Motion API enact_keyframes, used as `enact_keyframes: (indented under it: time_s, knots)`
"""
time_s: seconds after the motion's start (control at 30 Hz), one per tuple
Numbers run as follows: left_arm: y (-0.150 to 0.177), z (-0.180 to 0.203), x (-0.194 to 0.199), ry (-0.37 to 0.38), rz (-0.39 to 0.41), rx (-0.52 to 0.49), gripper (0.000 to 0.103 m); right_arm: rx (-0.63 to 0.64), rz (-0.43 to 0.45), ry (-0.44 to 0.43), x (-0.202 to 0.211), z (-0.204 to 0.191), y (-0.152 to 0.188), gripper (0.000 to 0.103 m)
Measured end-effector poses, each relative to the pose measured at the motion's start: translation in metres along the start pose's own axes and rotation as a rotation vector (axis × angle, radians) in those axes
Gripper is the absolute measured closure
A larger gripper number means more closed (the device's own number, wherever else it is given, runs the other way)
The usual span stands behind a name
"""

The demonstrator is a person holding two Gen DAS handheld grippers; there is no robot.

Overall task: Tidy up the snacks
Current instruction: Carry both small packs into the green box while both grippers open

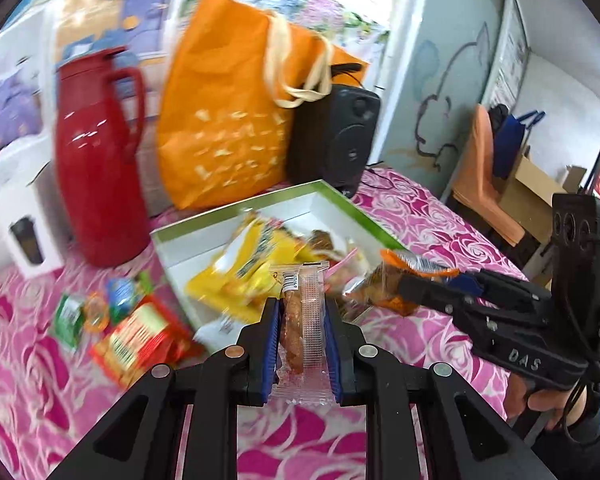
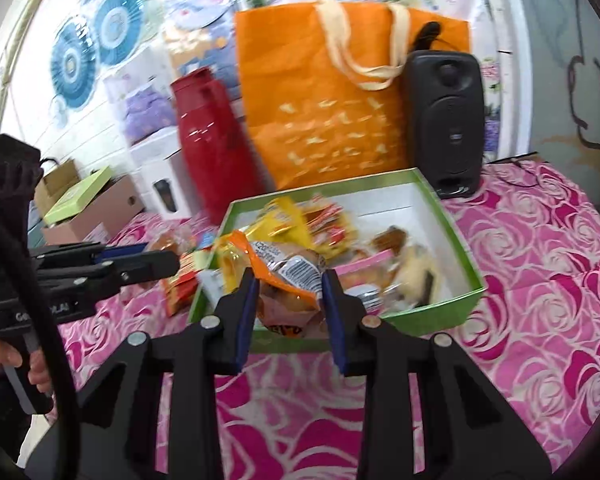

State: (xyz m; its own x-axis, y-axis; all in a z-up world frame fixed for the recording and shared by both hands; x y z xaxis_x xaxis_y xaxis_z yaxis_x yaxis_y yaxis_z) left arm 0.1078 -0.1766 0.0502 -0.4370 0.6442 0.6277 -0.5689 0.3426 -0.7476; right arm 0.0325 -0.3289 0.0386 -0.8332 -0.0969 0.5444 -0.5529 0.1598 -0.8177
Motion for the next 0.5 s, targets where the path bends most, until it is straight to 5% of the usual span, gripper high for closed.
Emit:
enact_keyframes:
  time_s: [0.43,0.47,0.5]
  knots:
    - [-0.029,0.018,-0.061,0.025,-0.054,-0.023,0.082,0.023,-0.023,0.154,-0.058,0.058,-0.011,0.066]
    - [-0.029,0.016,-0.063,0.014,-0.046,-0.018,0.078,0.035,-0.057,0.152,-0.064,0.058,-0.007,0.064]
    - [-0.028,0.014,-0.064,-0.007,-0.040,-0.006,0.053,0.048,-0.092,0.139,-0.070,0.058,-0.002,0.052]
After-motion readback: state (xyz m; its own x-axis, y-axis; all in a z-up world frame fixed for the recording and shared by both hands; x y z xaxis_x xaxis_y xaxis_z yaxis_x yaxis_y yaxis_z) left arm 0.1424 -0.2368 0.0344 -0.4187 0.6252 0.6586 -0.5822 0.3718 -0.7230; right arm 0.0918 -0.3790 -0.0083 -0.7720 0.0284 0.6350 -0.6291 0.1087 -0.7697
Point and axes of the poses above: each gripper's, at about its wrist camera, not at the fingertips, and x roughly against the way its jaws point, z to its right, y to its underside, the point moved 2 cm from there along -x, roughly the way its jaws point, and after that the axes turned 2 degrees about y, right-handed, at the moved point
